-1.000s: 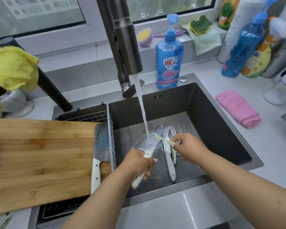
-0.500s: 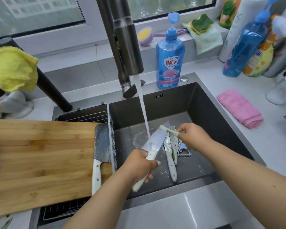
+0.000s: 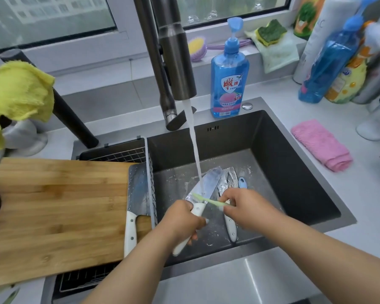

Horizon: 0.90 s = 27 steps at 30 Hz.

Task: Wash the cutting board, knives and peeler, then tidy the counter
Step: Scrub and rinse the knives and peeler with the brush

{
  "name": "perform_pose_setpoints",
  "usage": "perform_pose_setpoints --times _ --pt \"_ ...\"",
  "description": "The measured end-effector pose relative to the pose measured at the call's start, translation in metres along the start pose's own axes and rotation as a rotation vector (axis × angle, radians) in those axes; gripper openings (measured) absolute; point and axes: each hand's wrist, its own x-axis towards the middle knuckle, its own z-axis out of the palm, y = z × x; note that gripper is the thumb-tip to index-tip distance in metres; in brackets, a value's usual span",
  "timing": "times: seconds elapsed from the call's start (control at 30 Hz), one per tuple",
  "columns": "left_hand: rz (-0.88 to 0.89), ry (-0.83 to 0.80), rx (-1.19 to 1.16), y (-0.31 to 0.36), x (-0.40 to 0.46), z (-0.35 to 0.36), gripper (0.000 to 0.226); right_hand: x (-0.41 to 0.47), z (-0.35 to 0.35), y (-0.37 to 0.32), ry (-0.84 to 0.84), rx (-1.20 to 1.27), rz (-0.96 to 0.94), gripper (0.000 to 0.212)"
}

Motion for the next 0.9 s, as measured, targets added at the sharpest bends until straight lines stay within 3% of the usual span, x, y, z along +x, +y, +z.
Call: perform_pose_setpoints --times 0.23,0.37,0.57,0.73,0.9 --pt "-0.062 0.009 -0.008 0.002 -0.001 0.004 0.03 0.035 -0.018 0.033 0.257 -0.038 0.163 0.013" --pt "-0.089 0.036 -0.227 0.003 0.003 -0.005 0.012 0.025 -0.023 0.041 0.366 0.078 0.133 0.008" --pt "-0.203 0.006 -0.449 0.005 0.004 -0.014 0.024 0.001 -0.001 0.034 0.26 0.263 0.031 0.006" --pt "-0.184 0.014 -0.506 0.011 0.0 -0.013 0.025 0.002 0.024 0.023 0.174 0.275 -0.054 0.006" --pt "-0.111 -0.002 -0.493 0.012 -0.011 -0.011 0.023 0.027 0.015 0.022 0.221 0.293 -0.005 0.009"
